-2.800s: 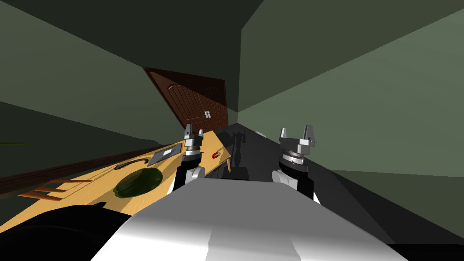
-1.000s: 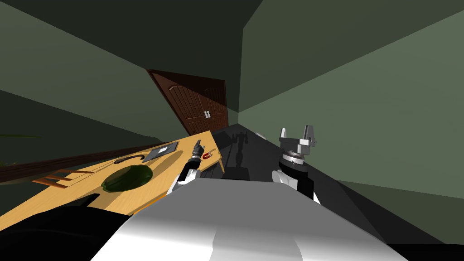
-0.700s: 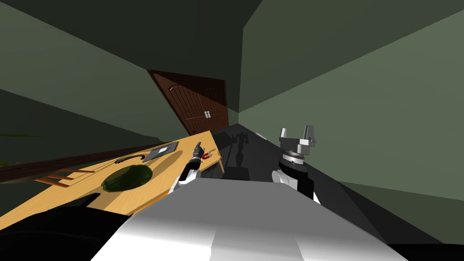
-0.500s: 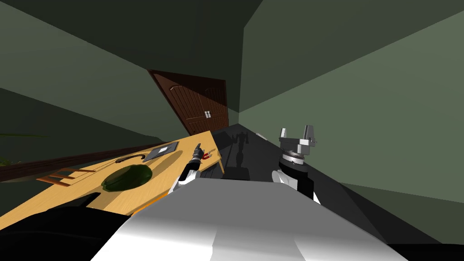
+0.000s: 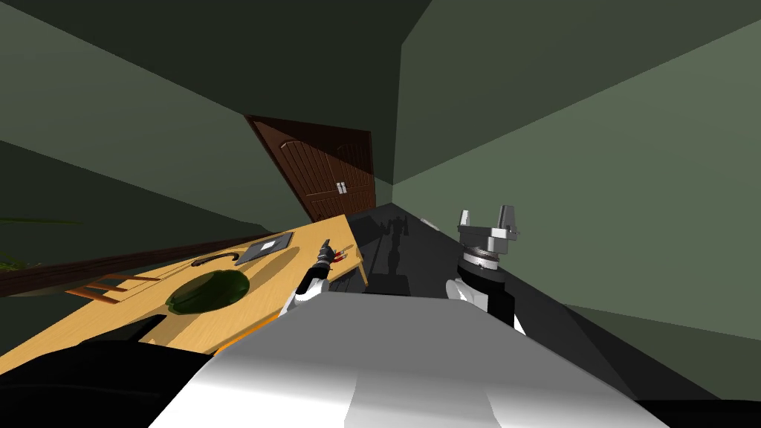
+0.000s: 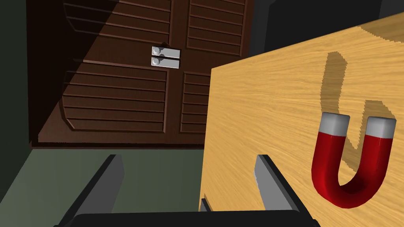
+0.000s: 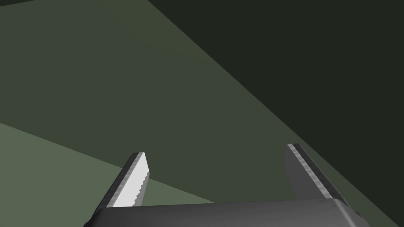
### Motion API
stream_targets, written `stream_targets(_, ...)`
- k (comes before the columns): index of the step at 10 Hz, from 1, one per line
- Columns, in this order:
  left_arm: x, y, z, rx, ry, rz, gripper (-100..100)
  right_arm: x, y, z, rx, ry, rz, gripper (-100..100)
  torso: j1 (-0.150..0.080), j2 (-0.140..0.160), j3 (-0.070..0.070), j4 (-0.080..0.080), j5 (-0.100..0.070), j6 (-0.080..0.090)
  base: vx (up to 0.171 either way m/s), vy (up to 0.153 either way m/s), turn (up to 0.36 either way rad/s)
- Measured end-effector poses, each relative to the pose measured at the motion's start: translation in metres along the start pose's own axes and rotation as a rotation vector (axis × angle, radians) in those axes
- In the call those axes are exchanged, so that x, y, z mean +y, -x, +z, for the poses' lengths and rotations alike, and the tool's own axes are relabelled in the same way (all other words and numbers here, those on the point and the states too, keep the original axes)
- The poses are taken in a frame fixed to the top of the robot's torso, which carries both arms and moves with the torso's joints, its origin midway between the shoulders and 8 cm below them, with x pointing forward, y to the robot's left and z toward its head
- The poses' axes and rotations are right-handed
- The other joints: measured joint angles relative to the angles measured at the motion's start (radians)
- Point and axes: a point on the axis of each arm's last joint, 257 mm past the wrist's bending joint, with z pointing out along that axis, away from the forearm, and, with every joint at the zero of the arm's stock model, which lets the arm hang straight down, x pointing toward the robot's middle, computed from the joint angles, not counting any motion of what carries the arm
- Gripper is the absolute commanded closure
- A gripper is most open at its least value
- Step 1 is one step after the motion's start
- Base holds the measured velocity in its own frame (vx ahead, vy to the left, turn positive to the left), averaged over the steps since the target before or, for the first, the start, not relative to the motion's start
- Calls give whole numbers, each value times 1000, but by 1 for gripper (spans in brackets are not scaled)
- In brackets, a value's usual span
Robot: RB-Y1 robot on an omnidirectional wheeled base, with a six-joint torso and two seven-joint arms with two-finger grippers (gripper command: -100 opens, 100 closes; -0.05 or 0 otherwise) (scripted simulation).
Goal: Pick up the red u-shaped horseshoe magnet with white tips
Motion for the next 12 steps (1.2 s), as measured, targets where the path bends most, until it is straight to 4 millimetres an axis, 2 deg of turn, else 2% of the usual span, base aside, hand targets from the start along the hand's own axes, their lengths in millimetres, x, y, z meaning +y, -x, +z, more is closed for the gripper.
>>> stream_targets(4,32,11,5,-26,76,-47,-100,0,0,0,0,0,0,0,1,0,0,0,0,0,24,7,24)
stream_targets(8,80,22,10,-65,193,-131,-100,0,0,0,0,0,0,0,3,-1,0,0,1,0,36,26,26)
stream_targets(12,118,26,10,-95,279,-200,-100,0,0,0,0,0,0,0,3,0,0,0,1,0,26,27,21)
